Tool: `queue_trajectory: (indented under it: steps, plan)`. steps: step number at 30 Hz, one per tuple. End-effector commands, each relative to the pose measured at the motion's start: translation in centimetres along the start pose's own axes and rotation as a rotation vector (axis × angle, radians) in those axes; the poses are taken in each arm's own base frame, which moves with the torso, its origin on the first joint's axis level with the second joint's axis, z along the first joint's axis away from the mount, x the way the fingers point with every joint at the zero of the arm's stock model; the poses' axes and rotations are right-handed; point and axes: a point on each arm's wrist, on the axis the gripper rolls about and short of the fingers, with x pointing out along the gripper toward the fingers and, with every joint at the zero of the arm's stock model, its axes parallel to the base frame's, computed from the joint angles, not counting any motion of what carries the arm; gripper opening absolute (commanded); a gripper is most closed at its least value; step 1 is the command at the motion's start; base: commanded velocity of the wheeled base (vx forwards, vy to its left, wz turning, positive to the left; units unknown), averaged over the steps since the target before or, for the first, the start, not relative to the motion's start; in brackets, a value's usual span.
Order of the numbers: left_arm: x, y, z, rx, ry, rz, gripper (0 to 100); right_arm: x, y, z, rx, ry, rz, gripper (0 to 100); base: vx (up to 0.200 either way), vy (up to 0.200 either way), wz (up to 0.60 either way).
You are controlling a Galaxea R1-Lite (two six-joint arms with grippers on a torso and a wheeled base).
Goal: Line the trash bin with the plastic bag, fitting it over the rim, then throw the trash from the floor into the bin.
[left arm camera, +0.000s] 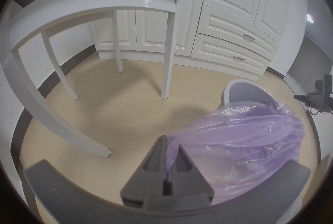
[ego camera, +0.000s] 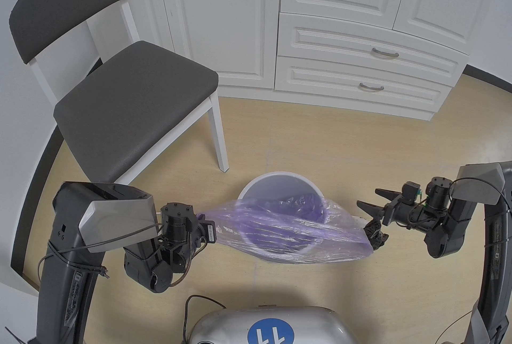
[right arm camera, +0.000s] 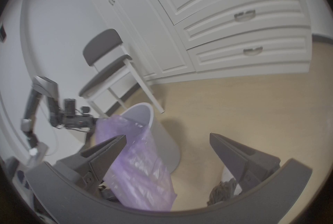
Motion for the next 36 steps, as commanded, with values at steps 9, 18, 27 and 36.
queue_trajectory:
  steps: [9,18,27,36]
  plan:
    - [-1.3,-1.8,1.2,-0.007,-0.077,-0.033,0,6.0,13.7,1.6,-0.421,-0.002,-0.308,100,0.000,0.000,0.00]
    - [-1.1,-1.9,0.5,-0.009,-0.081,-0.036,100,4.5,16.5,1.2,-0.455,0.047,-0.242,100,0.000,0.000,0.00]
    - [-3.2,-1.1,1.1,0.058,-0.036,-0.041,100,2.5,19.0,1.2,-0.488,0.089,-0.177,100,0.000,0.000,0.00]
    - [-8.8,-0.8,4.3,0.089,-0.028,-0.217,100,1.6,19.6,0.1,-0.541,0.149,-0.149,100,0.000,0.000,0.00]
